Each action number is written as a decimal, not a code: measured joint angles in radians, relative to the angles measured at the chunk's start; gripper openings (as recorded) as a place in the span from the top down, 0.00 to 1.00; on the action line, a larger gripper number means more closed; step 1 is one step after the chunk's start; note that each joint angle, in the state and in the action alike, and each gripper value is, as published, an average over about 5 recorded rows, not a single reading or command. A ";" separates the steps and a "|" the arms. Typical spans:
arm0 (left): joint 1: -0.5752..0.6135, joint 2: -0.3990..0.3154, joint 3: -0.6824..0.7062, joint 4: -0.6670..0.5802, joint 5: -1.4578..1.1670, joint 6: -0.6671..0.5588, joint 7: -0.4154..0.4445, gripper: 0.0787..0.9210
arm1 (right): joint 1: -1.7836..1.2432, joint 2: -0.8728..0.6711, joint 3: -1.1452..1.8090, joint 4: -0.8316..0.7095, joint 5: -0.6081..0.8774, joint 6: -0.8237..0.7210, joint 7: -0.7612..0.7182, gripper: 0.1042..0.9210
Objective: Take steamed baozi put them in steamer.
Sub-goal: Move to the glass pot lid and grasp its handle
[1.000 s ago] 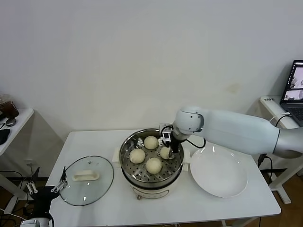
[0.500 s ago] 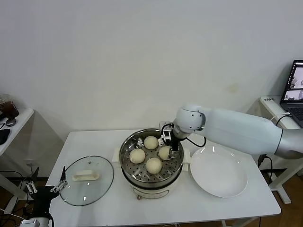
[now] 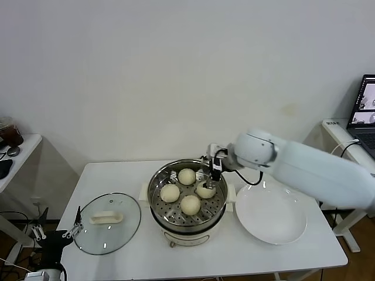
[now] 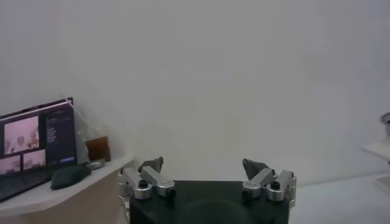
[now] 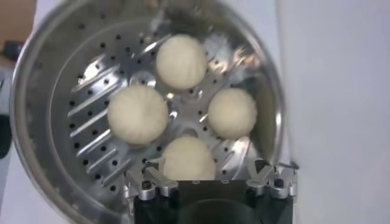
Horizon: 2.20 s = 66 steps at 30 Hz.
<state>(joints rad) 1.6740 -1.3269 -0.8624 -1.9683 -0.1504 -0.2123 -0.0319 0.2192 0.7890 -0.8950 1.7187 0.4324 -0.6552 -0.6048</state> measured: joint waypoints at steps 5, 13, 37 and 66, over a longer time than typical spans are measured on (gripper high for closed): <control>0.005 -0.004 0.005 -0.010 -0.011 -0.009 0.003 0.12 | -0.244 -0.060 0.221 0.062 -0.019 0.128 0.161 0.12; 0.007 -0.015 0.025 -0.031 -0.003 -0.010 -0.005 0.12 | -0.751 -0.036 0.685 0.120 -0.164 0.403 0.307 0.12; -0.018 0.040 0.014 0.120 0.872 -0.032 -0.208 0.12 | -1.701 0.495 1.699 0.228 -0.290 0.826 0.366 0.12; -0.274 0.175 0.159 0.489 1.563 -0.091 -0.287 0.12 | -1.879 0.607 1.783 0.222 -0.255 0.815 0.366 0.12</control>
<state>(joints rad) 1.3995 -1.1514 -0.7037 -1.4791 1.4128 -0.3033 -0.3187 -1.6594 1.3963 0.8877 1.9406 0.1775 0.1594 -0.2384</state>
